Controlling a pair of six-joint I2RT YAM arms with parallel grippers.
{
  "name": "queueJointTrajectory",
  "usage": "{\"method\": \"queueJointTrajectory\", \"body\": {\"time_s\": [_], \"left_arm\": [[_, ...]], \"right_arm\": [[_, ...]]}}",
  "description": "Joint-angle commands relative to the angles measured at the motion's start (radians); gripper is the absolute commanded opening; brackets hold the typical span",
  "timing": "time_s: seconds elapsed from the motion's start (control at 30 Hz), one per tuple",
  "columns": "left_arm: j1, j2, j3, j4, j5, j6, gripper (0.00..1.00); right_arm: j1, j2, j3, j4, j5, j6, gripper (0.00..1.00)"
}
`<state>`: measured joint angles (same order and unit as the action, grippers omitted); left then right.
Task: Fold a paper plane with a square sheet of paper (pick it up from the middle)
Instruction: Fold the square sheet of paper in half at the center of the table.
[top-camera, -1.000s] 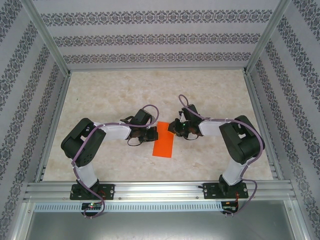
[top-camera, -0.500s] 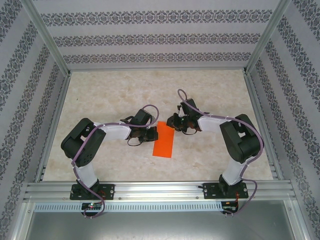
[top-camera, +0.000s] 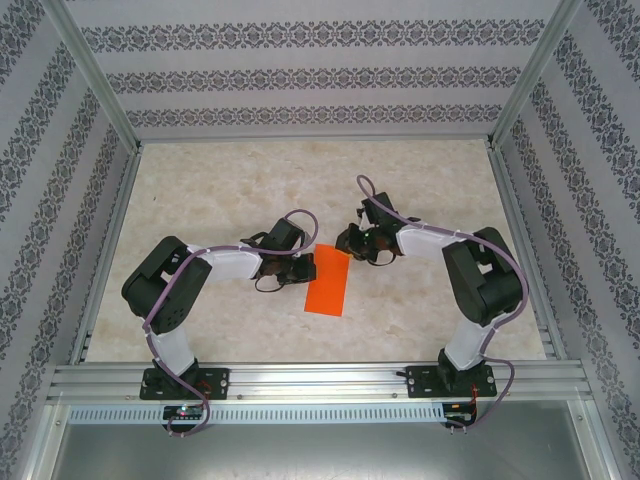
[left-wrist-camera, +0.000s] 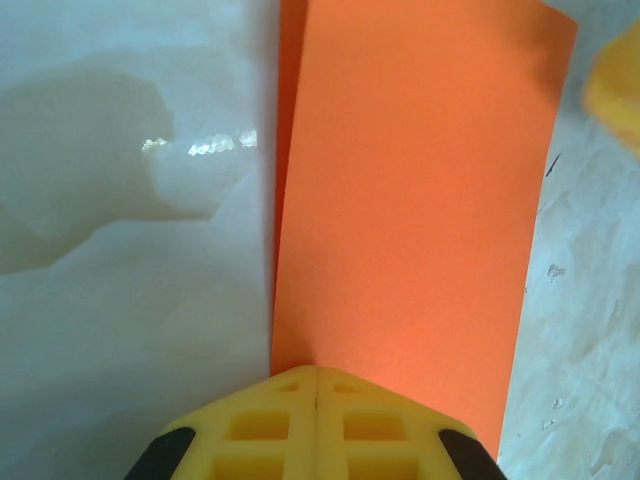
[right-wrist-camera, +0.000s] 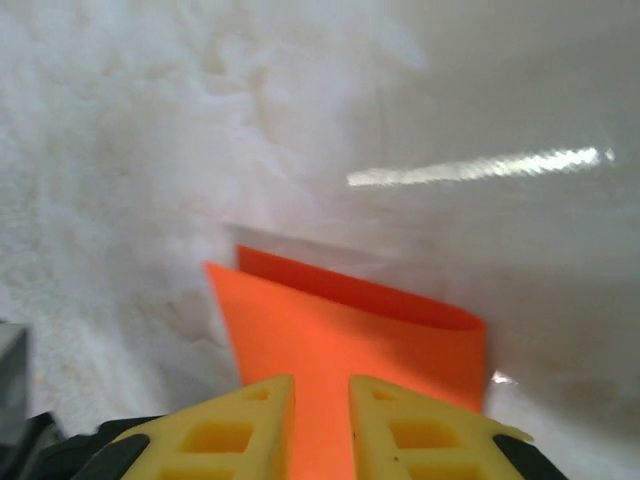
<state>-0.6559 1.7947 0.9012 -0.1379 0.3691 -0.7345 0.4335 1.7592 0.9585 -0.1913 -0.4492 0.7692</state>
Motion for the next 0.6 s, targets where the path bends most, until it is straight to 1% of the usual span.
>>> {"method": "queueJointTrajectory", "body": {"time_s": [0.0,0.17,0.23,0.4,0.47,0.57], "left_arm": [[-0.012,0.027,-0.038,-0.131,-0.078,0.018,0.0],[-0.011,0.029,-0.034,-0.133,-0.075,0.024,0.0],[-0.011,0.028,-0.034,-0.137,-0.077,0.026,0.0],[-0.011,0.023,-0.041,-0.136,-0.076,0.027,0.0],[-0.012,0.021,-0.043,-0.134,-0.077,0.026,0.0],[-0.011,0.021,-0.044,-0.134,-0.077,0.026,0.0]], "right_arm": [[-0.021,-0.021,0.028,-0.004,-0.026,-0.017,0.22],[-0.024,0.041,0.0,0.074,-0.056,0.008,0.21],[-0.024,0.067,-0.008,0.092,-0.041,0.01,0.21],[-0.025,0.127,-0.025,0.073,0.004,-0.005,0.21],[-0.028,0.132,-0.03,0.082,-0.012,-0.003,0.21],[-0.03,0.09,-0.02,0.095,-0.04,0.002,0.21]]}}
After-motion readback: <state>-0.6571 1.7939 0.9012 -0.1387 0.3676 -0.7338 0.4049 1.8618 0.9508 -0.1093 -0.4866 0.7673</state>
